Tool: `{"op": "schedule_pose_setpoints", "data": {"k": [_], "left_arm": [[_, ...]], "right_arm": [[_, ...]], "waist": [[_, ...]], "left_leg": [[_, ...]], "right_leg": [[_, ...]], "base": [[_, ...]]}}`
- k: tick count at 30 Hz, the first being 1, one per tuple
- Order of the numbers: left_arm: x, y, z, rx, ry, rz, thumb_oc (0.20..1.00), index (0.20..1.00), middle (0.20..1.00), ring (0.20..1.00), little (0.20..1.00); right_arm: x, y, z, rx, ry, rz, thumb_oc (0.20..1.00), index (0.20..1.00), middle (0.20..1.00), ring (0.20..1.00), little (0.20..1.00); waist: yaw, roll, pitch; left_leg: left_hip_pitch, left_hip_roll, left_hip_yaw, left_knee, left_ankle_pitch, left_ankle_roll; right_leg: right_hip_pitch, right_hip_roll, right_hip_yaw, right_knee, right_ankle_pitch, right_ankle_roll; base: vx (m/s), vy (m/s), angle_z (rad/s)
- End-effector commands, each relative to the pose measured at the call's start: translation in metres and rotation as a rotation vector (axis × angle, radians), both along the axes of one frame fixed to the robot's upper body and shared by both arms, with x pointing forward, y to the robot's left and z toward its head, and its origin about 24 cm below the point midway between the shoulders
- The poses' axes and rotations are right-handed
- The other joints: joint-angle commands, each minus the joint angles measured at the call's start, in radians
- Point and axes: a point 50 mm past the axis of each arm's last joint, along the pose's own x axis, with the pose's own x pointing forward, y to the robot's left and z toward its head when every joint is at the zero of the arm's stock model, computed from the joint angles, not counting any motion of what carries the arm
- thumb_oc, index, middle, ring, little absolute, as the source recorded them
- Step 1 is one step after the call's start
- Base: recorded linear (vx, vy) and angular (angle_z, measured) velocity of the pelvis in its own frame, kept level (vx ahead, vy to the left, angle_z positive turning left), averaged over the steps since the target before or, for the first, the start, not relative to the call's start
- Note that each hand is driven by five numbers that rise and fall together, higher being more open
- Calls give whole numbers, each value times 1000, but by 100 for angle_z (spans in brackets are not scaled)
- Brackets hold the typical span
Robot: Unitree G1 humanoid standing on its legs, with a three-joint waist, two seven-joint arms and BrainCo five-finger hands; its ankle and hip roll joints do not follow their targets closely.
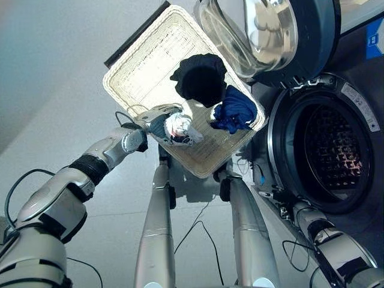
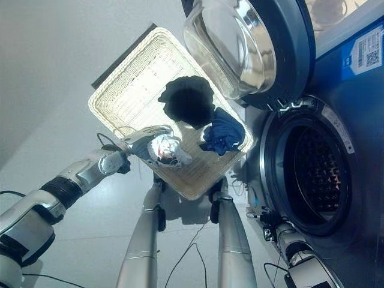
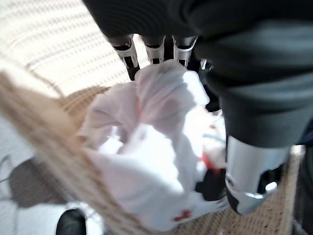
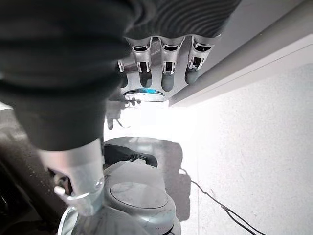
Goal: Put the clothes into the washing machine.
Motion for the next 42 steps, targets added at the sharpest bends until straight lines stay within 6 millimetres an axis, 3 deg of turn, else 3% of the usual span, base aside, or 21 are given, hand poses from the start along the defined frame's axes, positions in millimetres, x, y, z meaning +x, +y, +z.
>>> {"op": "schedule_pose_setpoints", "data": {"k": [1, 6, 13, 23, 24, 26, 42], "left_arm": [[1, 5, -16, 48, 102, 38, 1000, 1000, 1000, 1000, 1000], [4, 16, -30, 137, 145, 121, 1000, 1000, 1000, 1000, 1000], [11, 25, -24, 181, 91, 173, 1000, 1000, 1000, 1000, 1000], [13, 6, -31, 195, 98, 88, 1000, 1000, 1000, 1000, 1000], [12, 3, -36, 209, 117, 71, 661, 661, 661, 661, 661], [11, 1, -40, 218, 140, 57, 200, 200, 200, 200, 200], [2, 7, -69, 229, 359, 85, 200, 200, 200, 200, 200]], "right_arm": [[-12, -24, 1, -51, 32, -31, 1000, 1000, 1000, 1000, 1000], [-6, -22, 6, -54, 24, -15, 1000, 1000, 1000, 1000, 1000], [1, -15, 8, -57, 8, 4, 1000, 1000, 1000, 1000, 1000], [8, -5, 11, -45, -9, 18, 1000, 1000, 1000, 1000, 1000], [9, -4, 11, -43, -10, 20, 1000, 1000, 1000, 1000, 1000], [10, -3, 12, -43, -11, 20, 1000, 1000, 1000, 1000, 1000], [17, -6, 20, -57, -28, 14, 1000, 1000, 1000, 1000, 1000]], "waist": [[-6, 3, -15], [-12, -4, -15], [-24, -24, -15], [-30, -40, -15], [-31, -42, -15], [-32, -44, -15], [-32, -25, -15]], "left_leg": [[-20, -61, 61, 185, -188, 48], [-25, -54, 63, 176, -183, 45], [-37, -45, 63, 170, -176, 40], [-41, -50, 56, 164, -174, 39], [-39, -49, 58, 163, -174, 39], [-37, -50, 58, 161, -174, 39], [-27, -52, 71, 150, -169, 37]], "right_leg": [[23, 38, 30, -288, 270, 112], [19, 46, 34, -294, 272, 112], [12, 55, 36, -303, 277, 113], [12, 65, 39, -309, 280, 111], [14, 65, 39, -311, 280, 112], [17, 66, 40, -314, 282, 112], [20, 63, 43, -321, 282, 112]], "base": [[0, 0, 0], [0, 0, 0], [2, -1, -2], [0, 0, 0], [0, 0, 0], [0, 0, 0], [-3, 5, -2]]}}
